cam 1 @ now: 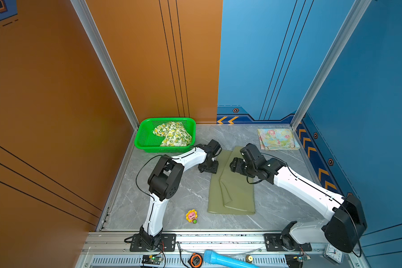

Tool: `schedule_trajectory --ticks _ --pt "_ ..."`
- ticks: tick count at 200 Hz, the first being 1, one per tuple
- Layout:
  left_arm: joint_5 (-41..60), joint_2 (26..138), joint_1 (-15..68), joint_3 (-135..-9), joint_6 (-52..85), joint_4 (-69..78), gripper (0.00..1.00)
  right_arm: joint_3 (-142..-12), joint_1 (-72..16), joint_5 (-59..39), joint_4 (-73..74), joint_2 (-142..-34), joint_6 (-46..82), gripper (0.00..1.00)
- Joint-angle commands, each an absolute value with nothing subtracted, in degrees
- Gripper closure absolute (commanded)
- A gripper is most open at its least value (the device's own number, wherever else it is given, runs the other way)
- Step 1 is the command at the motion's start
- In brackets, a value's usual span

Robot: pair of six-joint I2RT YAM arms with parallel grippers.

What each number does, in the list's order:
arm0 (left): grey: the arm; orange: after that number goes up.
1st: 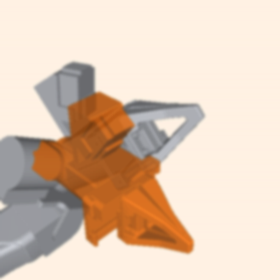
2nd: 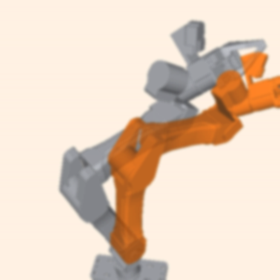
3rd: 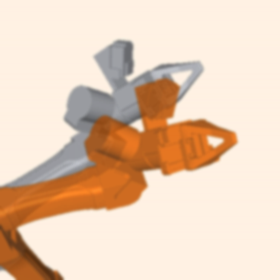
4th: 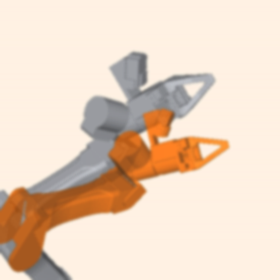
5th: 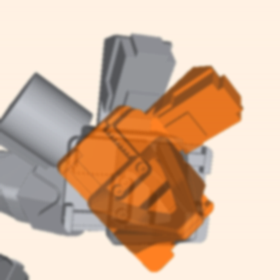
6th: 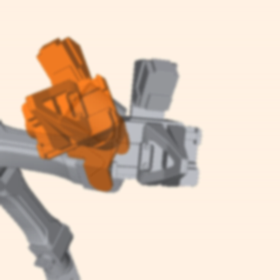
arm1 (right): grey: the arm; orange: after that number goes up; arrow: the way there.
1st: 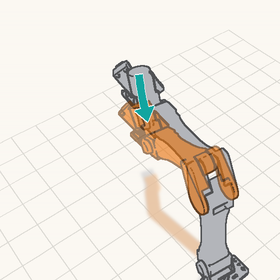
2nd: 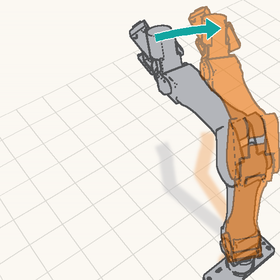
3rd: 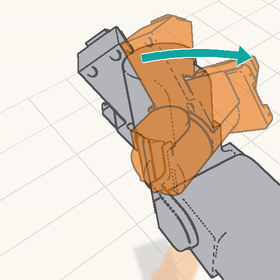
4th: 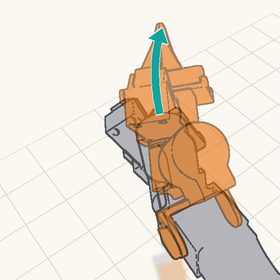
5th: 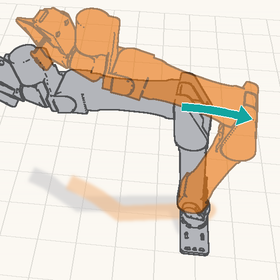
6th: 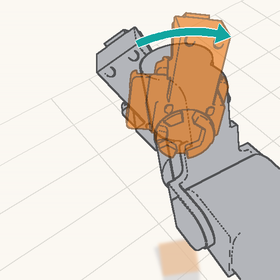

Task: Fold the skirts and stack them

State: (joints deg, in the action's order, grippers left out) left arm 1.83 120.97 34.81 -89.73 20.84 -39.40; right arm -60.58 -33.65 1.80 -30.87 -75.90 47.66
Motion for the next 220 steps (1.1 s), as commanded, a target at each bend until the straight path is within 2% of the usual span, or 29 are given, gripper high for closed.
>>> schedule_trajectory --ticks 1,44,136,182,220 --pt "4.8 123.5 34.5 -88.2 21.3 -41.2 0.40 -57.1 -28.4 2.5 -31.2 -71.2 48.3 0.24" --pt "5.3 123.5 35.3 -87.4 21.6 -41.2 0.40 -53.7 -20.5 -0.7 -29.8 -73.0 45.6 0.24" --pt "7.2 122.9 38.6 -85.4 22.7 -41.2 0.40 -58.4 -15.5 -3.7 -22.0 -95.0 38.9 0.26" --pt "8.4 122.6 40.6 -84.3 23.6 -41.2 0.40 -66.6 -15.7 -7.2 -18.4 -105.1 36.2 0.27" --pt "8.7 121.8 45.6 -83.7 26.9 -40.9 0.40 -79.3 -16.7 -10.7 -17.5 -114.7 34.4 0.29"
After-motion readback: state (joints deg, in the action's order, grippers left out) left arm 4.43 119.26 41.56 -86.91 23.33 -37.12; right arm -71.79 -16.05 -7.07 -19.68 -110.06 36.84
